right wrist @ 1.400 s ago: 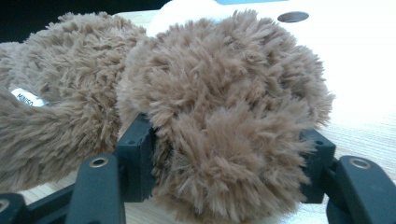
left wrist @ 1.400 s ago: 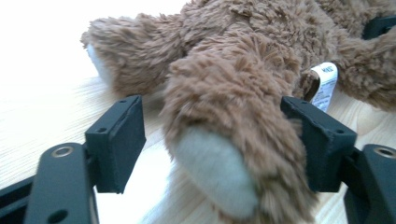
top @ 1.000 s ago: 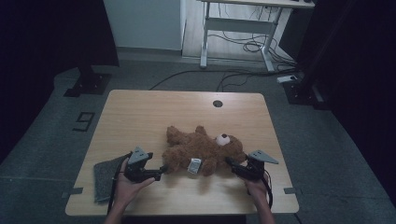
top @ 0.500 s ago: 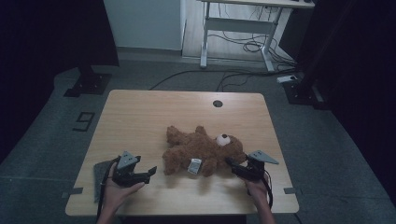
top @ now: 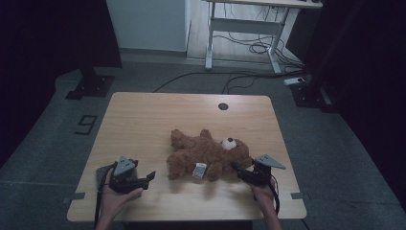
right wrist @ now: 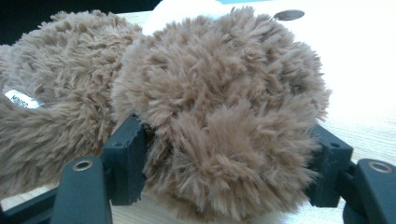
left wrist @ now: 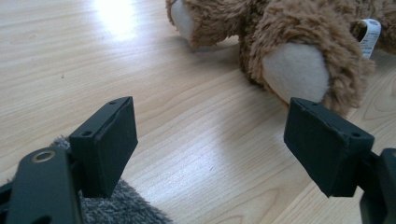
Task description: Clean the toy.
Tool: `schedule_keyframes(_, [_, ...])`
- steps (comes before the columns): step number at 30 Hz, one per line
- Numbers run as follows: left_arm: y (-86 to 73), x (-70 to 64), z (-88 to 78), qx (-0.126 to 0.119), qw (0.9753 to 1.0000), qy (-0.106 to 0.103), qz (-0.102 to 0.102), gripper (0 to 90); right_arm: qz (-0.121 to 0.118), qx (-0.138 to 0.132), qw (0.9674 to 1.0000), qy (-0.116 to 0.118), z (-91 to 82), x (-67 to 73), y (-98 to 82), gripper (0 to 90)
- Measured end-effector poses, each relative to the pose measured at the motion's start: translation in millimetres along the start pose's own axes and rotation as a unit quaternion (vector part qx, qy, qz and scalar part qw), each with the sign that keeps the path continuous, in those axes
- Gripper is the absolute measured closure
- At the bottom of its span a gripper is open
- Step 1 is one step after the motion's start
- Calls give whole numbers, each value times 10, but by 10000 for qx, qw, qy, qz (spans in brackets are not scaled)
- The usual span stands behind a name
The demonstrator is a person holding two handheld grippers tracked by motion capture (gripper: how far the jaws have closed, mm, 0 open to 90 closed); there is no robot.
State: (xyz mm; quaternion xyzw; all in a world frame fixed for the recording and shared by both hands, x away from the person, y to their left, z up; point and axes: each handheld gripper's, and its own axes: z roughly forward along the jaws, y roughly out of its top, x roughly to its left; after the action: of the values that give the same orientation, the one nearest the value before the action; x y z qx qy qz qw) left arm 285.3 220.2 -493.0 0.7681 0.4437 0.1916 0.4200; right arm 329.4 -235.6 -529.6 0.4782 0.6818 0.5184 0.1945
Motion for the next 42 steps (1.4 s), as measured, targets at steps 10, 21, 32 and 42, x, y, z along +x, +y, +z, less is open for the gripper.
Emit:
schedule_keyframes(10, [-124,56,-73,74,9995,287,-143,191,-2,3,10000,-23,-9,8,-15,289])
schedule_keyframes(21, [-316,284,-116,325,9970,611,-360,201,-9,10,10000,-38,-12,13,-19,288])
schedule_keyframes(32, [-490,357,-4,742,9945,612,-411,184,-16,10,10000,-42,-12,13,-22,287])
schedule_keyframes(42, [-554,361,31,872,9935,635,-358,186,-11,7,10000,-50,-11,16,-22,287])
